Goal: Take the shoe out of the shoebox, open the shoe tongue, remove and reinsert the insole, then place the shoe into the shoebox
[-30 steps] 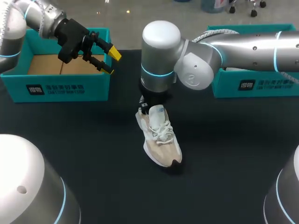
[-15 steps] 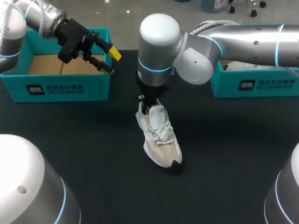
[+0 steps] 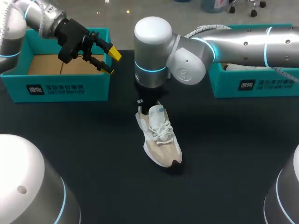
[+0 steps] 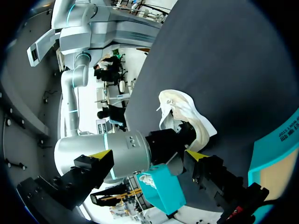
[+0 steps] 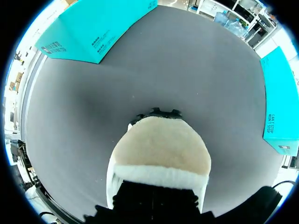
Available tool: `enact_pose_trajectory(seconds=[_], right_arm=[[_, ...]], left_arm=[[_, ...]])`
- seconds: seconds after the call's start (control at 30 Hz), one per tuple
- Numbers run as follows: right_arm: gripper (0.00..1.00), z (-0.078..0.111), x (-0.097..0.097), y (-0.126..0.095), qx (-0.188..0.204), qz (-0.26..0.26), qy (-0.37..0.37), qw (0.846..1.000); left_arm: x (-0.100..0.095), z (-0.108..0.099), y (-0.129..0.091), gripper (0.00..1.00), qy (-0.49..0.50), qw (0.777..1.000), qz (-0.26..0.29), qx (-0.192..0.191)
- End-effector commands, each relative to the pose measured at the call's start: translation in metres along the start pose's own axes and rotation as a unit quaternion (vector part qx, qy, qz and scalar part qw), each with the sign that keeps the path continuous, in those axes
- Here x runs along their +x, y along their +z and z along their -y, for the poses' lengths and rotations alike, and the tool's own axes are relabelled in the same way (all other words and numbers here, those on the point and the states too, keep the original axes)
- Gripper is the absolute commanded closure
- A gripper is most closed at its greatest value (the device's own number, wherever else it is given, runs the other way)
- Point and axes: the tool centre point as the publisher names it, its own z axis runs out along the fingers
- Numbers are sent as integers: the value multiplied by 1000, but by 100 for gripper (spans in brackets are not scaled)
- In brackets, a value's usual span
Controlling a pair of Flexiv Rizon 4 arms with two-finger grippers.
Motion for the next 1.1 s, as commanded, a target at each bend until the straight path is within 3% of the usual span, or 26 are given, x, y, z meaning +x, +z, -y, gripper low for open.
enact_pose_trajectory(seconds=[0.03,0.2,0.3,0.47,0.8,1.1], right_arm=[[100,11,-1,6,4,3,3,1000],[100,17,-4,-16,-2,10,13,1000],[100,19,-4,-29,27,16,11,999],[100,24,-4,-37,36,22,17,999],[100,33,-7,-10,79,18,24,996],[100,40,-9,-3,108,14,31,994]], left_arm=[[0,0,0,0,1,1000,-2,1],[0,0,0,0,1,1000,-2,1],[0,0,0,0,1,1000,-2,1],[0,0,0,0,1,1000,-2,1],[0,0,0,0,1,1000,-2,1],[0,0,0,0,1,1000,-2,1]])
